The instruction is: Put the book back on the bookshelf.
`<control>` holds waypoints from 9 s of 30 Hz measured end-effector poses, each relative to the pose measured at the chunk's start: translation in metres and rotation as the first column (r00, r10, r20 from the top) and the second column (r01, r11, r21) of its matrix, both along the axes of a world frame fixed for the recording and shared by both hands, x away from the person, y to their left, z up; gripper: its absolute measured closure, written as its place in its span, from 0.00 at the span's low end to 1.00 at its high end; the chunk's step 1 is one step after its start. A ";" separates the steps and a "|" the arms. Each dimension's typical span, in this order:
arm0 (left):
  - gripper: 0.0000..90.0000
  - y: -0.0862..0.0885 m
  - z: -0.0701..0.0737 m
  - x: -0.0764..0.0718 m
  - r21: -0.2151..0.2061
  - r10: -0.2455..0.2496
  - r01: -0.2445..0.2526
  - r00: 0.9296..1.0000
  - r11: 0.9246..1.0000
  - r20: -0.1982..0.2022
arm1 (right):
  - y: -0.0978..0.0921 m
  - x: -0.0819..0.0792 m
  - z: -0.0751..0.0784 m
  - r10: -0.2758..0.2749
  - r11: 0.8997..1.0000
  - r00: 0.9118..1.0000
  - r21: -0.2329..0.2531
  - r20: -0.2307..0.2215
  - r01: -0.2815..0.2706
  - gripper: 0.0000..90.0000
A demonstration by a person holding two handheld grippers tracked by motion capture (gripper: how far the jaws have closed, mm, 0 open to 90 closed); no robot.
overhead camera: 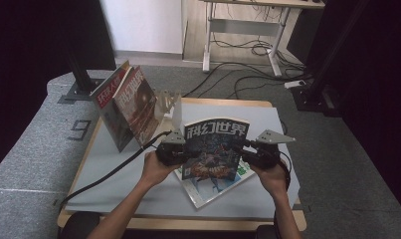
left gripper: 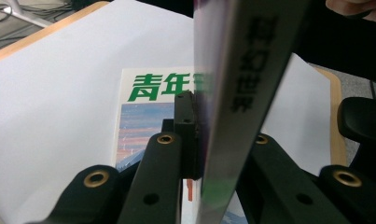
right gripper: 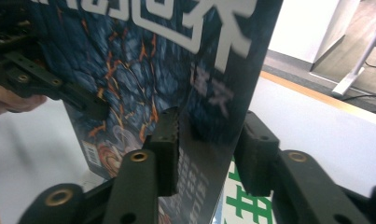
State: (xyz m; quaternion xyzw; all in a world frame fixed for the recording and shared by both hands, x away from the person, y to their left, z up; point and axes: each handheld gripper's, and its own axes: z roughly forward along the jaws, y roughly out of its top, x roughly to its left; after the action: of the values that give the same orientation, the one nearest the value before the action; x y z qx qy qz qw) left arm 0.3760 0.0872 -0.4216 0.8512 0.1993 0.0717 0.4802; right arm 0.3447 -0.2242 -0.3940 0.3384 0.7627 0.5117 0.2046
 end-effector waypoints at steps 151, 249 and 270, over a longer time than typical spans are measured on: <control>0.92 0.159 0.031 0.033 -0.089 0.652 -0.647 0.758 0.757 0.029 | -0.095 0.010 -0.141 -0.419 0.904 0.866 -0.219 -0.274 0.368 0.00; 0.92 0.169 0.061 0.045 -0.049 0.642 -0.644 0.765 0.764 -0.040 | -0.095 0.010 -0.141 -0.419 0.904 0.864 -0.216 -0.279 0.368 0.00; 0.92 0.148 0.058 0.071 -0.082 0.671 -0.669 0.741 0.739 -0.005 | -0.095 0.010 -0.141 -0.417 0.905 0.865 -0.216 -0.279 0.366 0.00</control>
State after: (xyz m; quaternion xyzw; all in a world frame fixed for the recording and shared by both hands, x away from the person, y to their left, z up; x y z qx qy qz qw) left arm 0.4473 0.2356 -0.3638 0.7023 0.4885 0.2422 0.4577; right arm 0.3550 -0.3190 -0.5352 0.5475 0.7384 0.3366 0.2042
